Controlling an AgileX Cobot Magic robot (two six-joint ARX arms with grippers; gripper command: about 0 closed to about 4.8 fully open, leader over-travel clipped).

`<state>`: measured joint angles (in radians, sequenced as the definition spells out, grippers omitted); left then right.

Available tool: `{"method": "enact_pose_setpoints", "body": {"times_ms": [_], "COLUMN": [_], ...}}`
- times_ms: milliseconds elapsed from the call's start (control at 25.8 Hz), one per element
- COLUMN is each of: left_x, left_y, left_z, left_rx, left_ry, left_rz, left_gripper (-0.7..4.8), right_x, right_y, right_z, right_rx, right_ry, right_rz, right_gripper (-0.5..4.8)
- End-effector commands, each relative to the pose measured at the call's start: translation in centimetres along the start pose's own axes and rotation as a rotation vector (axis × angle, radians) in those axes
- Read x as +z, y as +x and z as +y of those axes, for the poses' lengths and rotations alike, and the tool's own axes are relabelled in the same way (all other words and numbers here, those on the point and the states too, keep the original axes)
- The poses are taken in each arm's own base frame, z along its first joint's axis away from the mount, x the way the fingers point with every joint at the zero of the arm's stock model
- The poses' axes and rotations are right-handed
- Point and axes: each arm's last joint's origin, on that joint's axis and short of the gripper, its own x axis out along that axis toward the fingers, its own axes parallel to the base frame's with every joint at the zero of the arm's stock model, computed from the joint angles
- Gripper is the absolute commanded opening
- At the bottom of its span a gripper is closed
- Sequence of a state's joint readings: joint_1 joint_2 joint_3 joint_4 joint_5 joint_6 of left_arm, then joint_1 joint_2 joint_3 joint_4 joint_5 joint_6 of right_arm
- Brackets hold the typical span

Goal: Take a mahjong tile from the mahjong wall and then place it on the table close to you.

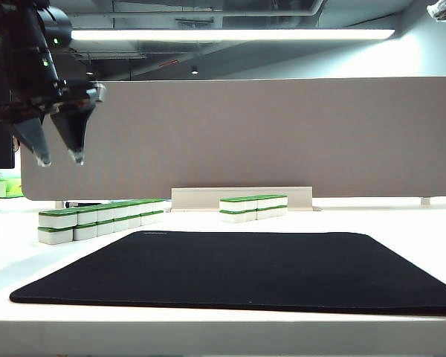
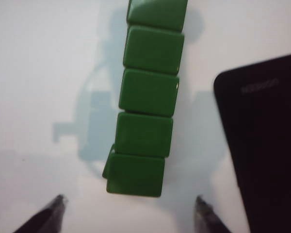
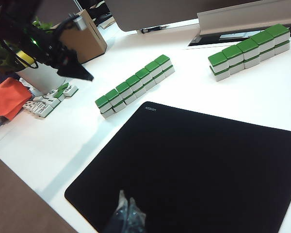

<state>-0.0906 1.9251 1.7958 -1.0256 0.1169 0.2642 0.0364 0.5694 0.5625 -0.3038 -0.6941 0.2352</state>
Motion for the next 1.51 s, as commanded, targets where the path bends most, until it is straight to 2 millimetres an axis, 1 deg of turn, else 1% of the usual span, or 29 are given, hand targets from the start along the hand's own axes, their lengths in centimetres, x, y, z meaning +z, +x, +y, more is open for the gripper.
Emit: {"method": "enact_pose_setpoints", "body": {"times_ms": [39, 581, 620, 814, 1046, 1511], "left_x": [-0.2, -0.7, -0.6, -0.4, -0.6, -0.9], "left_y": [0.6, 4.1, 4.6, 6.0, 7.5, 9.2], "left_z": [-0.1, 0.2, 0.3, 0.6, 0.7, 0.7], "left_rx": [0.018, -0.018, -0.008, 0.018, 0.003, -0.011], "left_ry": [0.052, 0.185, 0.191, 0.194, 0.191, 0.189], "left_rz": [0.052, 0.165, 0.170, 0.171, 0.198, 0.235], "left_gripper": [3.50, 3.50, 3.50, 3.50, 3.50, 3.49], "right_x": [0.3, 0.3, 0.3, 0.3, 0.3, 0.3], "right_y": [-0.1, -0.1, -0.1, -0.1, -0.1, -0.1], "right_z": [0.2, 0.2, 0.2, 0.2, 0.2, 0.2], "right_rx": [0.004, 0.003, 0.002, 0.002, 0.002, 0.002], "right_ry": [-0.018, -0.018, -0.018, -0.018, -0.018, -0.018], "right_rz": [-0.017, -0.018, -0.018, -0.018, -0.018, -0.018], "right_gripper": [-0.01, -0.01, -0.01, -0.01, -0.01, -0.01]}}
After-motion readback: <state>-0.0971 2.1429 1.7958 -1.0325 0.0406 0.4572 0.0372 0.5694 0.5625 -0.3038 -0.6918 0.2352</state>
